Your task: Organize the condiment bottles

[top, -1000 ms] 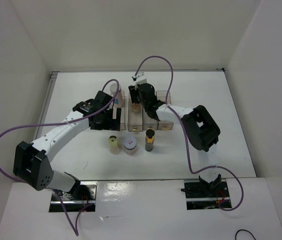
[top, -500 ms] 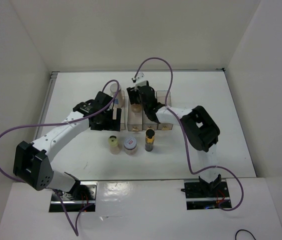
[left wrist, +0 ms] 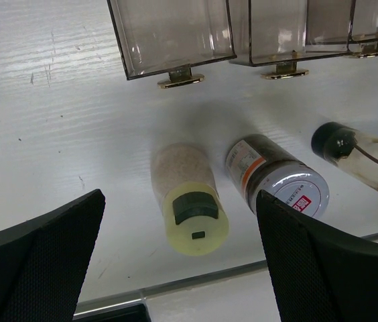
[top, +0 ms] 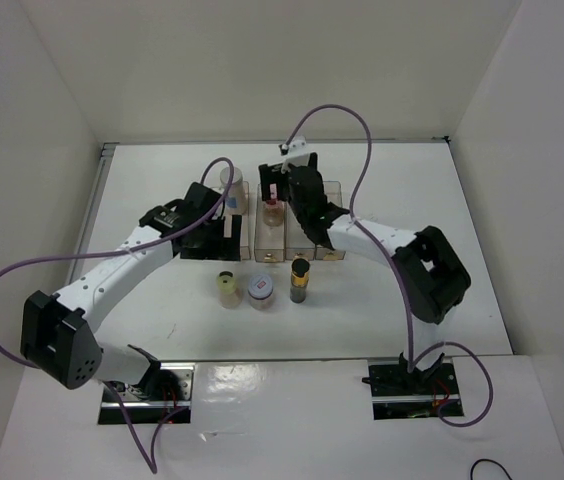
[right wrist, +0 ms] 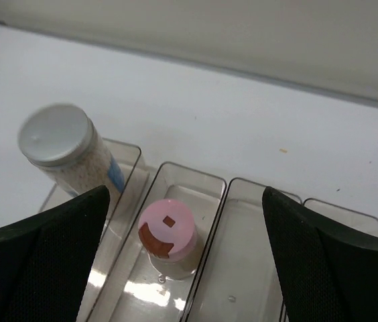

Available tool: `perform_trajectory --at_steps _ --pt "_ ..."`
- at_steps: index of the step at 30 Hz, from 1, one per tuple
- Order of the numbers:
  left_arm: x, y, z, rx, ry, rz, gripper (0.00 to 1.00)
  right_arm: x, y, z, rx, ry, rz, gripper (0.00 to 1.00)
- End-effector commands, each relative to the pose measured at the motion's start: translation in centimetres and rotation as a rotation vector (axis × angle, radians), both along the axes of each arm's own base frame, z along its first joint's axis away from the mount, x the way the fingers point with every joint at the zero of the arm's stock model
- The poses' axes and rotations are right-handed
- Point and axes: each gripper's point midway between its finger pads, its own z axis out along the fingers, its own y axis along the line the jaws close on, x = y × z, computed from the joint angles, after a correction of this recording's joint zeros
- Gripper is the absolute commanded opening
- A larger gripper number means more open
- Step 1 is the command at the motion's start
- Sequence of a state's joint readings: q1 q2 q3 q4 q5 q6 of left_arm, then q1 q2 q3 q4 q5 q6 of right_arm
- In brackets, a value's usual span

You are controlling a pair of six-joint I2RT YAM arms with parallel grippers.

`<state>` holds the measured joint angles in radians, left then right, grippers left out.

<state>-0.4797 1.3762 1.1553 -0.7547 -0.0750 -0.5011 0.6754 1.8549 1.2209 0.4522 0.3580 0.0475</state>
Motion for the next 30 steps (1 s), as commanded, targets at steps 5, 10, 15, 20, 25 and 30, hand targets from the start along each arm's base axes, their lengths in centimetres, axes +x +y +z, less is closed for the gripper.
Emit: perform_trajectory --at_steps 5,10,15,20,25,30 --pt "-0.4 -0.7 1.0 -0.067 -0.033 -0.036 1.00 -1.6 -3.9 8.7 0.123 -0.043 -0.176 0.99" --pt "-1.4 -1.1 -0.4 -0.029 0.023 -0.061 1.00 -2.1 -10.1 7.3 0.114 0.106 -0.372 0.99" --pt "-2.0 -0.7 -0.9 -0.005 0.031 -0.060 1.00 -3.1 -17.1 4.2 0.218 0.208 -0.466 0.99" --pt "-2.7 -0.1 -1.5 0.032 0.057 -0.046 1.00 -4.1 -20.1 2.6 0.270 0.244 -0.522 0.99" --pt "-3.0 -0.2 -2.7 0.070 0.095 -0.050 1.00 -3.6 -20.7 -1.8 0.234 0.363 -0.581 0.93" --pt "-3.6 -1.1 -3.2 0.075 0.116 -0.086 1.00 -3.1 -21.3 -5.4 0.216 0.447 -0.634 0.75"
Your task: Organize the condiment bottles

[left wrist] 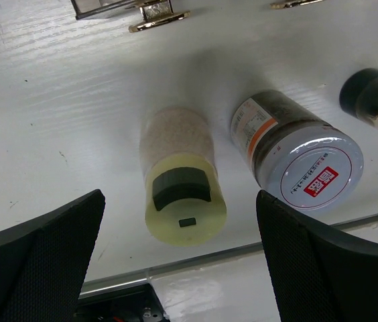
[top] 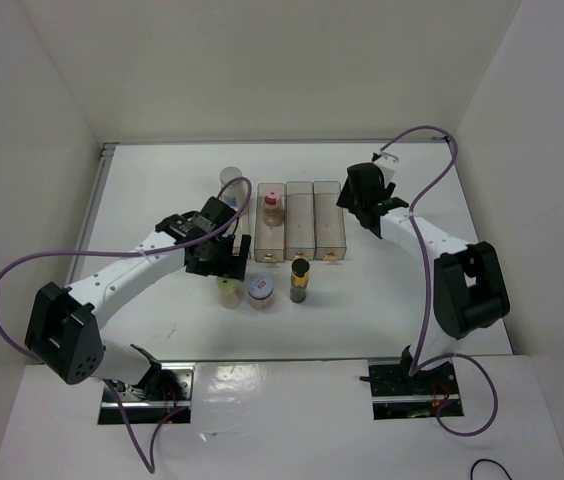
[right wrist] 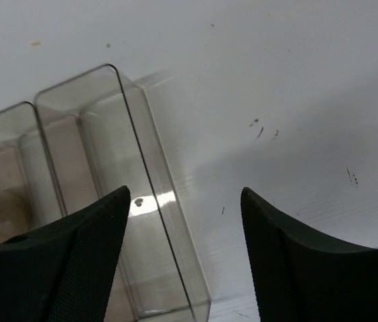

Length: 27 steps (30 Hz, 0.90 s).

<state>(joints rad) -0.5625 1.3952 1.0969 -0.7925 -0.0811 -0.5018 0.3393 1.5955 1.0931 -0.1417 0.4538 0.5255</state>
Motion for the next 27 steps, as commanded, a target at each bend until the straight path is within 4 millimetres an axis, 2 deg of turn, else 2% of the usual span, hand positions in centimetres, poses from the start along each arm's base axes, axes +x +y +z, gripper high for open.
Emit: perform_trajectory --at_steps 1,7,9,10,16,19,27 --pt "-0.4 -0.2 -0.5 0.013 0.018 -0.007 1.00 0.2 -0.5 -0.7 0.024 0.030 -0.043 0.71" --pt "-0.9 -0.5 -1.3 0.030 0.041 -0.007 1.00 -0.2 -2.2 -2.3 0.012 0.064 -0.089 0.46" --pt "-0.9 -0.6 -1.5 0.040 0.044 -0.002 1.00 -0.4 -2.3 -3.6 0.009 0.093 -0.094 0.44" --pt "-0.9 -0.6 -1.5 0.040 0.044 -0.002 1.00 -0.4 -2.3 -3.6 0.009 0.093 -0.094 0.43" --pt "-1.0 -0.3 -1.8 0.069 0.046 0.019 0.98 -0.4 -2.1 -7.5 0.003 0.179 -0.082 0.39" --pt "-1.2 -0.2 -1.9 0.071 0.054 0.028 0.97 0.0 -1.6 -8.1 0.014 0.194 -0.066 0.35" --pt "-1.4 0.2 -1.9 0.092 0.057 0.065 0.90 0.3 -0.6 -8.0 0.053 0.186 -0.029 0.31"
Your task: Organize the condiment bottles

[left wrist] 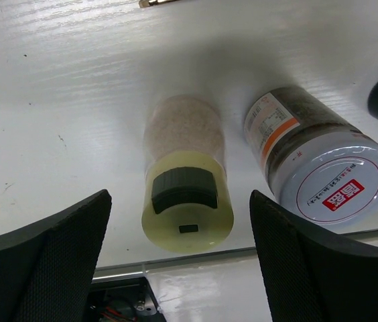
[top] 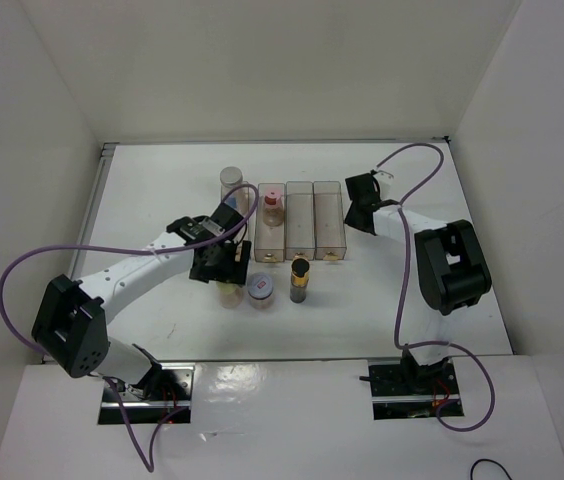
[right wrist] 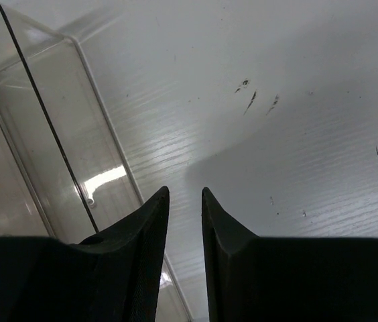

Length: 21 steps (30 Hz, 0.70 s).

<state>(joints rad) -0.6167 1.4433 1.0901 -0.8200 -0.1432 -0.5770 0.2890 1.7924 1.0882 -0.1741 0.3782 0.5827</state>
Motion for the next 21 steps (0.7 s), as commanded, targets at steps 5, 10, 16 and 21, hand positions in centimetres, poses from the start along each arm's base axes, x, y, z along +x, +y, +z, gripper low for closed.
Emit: perform_trajectory --at_steps 5,10,16,21 --pt "-0.7 0.7 -0.3 0.041 0.021 0.037 0.83 1.3 2.1 0.7 0.040 -0.040 0.036 0.31" --pt "-0.8 0.9 -0.4 0.047 0.029 0.037 0.76 2.0 3.2 0.5 0.027 -0.041 0.058 0.31" --pt "-0.9 0.9 -0.6 0.052 0.036 0.037 0.74 2.0 4.1 0.4 0.027 -0.039 0.078 0.31" --pt "-0.8 0.6 -0.6 0.044 0.042 0.034 0.71 2.4 4.2 0.2 0.013 -0.036 0.092 0.34"
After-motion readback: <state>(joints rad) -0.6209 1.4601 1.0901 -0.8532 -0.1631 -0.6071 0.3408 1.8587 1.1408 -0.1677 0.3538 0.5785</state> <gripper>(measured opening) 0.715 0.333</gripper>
